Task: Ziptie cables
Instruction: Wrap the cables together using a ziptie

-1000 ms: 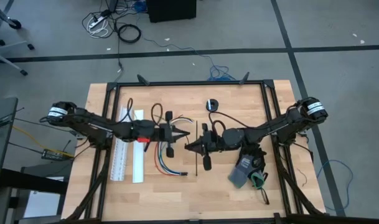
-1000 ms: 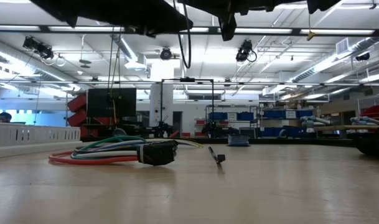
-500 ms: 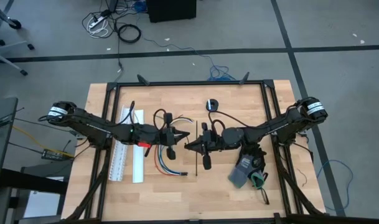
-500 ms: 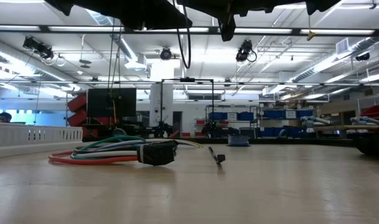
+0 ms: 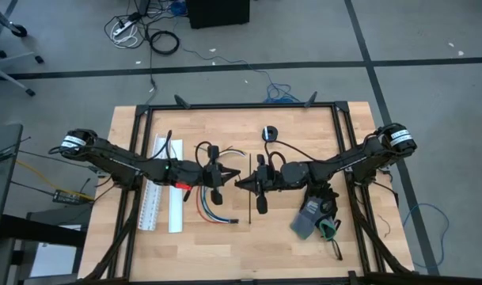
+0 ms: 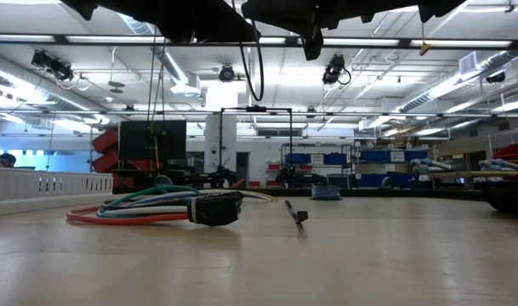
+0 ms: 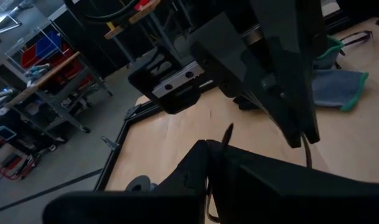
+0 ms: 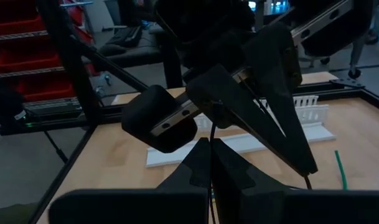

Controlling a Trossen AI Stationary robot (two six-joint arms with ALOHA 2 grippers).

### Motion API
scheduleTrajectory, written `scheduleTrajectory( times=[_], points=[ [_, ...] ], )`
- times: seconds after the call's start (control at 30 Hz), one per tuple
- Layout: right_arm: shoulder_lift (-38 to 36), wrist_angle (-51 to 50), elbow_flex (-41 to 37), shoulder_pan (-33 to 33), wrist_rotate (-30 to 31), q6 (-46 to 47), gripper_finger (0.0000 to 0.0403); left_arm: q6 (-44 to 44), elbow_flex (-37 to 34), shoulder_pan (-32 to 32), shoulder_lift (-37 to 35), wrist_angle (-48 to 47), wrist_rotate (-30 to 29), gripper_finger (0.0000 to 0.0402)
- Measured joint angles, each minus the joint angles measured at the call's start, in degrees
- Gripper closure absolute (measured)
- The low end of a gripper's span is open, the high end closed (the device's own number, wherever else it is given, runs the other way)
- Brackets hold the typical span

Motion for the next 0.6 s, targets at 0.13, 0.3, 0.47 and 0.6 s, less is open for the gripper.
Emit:
scheduleTrajectory(
  times=[0.13,0.3,0.47,0.6],
  points=[
    [0.0,-0.1,0.0,0.0,0.0,0.0,0.0403,-0.1,0.0,0.0,0.0,0.0,-0.1,0.0401],
    [0.0,-0.2,0.0,0.0,0.0,0.0,0.0403,0.1,0.0,0.0,0.0,-0.3,-9.9,0.0396],
    [0.0,-0.7,0.0,0.0,0.0,-0.4,0.0403,-1.3,0.0,0.0,0.0,-2.0,-18.7,0.0367],
    [0.0,-0.6,0.0,0.0,0.0,-0.6,0.0403,-11.4,0.0,0.0,-0.9,-4.6,-22.0,0.0328]
  ],
)
